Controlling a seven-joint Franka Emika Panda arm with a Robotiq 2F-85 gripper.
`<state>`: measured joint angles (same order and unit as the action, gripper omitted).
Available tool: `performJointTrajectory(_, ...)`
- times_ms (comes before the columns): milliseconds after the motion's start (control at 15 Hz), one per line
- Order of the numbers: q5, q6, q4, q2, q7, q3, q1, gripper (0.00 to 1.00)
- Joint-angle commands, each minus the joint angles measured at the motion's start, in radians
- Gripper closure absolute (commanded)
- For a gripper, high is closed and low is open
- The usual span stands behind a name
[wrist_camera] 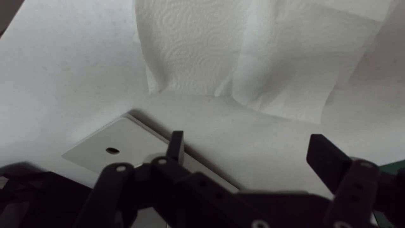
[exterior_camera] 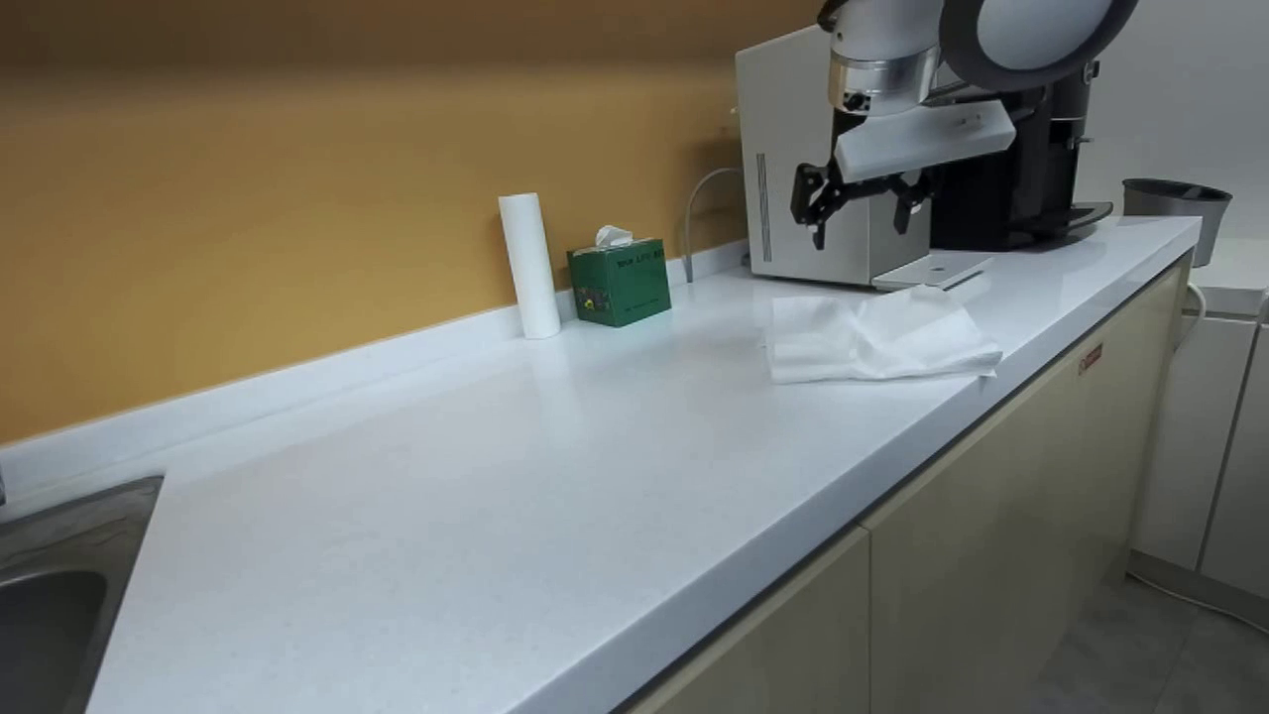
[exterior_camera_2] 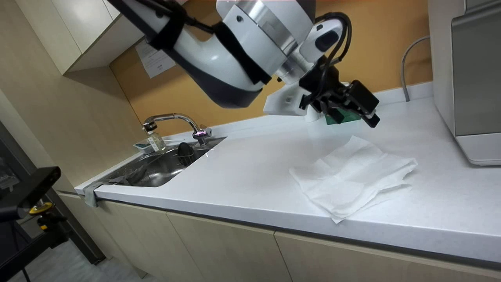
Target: Use the cloth to clean the surface
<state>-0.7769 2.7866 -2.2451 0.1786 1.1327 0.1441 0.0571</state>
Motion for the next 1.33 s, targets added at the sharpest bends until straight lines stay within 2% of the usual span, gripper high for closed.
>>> performJointTrajectory(0,0.098,-0.087,0.01,0.029,0.004,-0.039,-0.02,0.0)
performJointTrajectory(467,0.332,-0.147,0.023,0.076,-0.033,-0.026,-0.087,0.0)
performJointTrajectory(867,0.581,-0.128,0.033,0.126,-0.172,-0.038,-0.06,0.0)
performJointTrajectory(1133,0.695,-0.104,0.008,0.138,-0.265,-0.032,-0.055,0.0)
performJointTrajectory(1200,0.72,-0.096,0.003,0.142,-0.289,-0.034,-0.053,0.1)
performJointTrajectory(1267,0.745,-0.087,-0.005,0.143,-0.326,-0.039,-0.048,0.28)
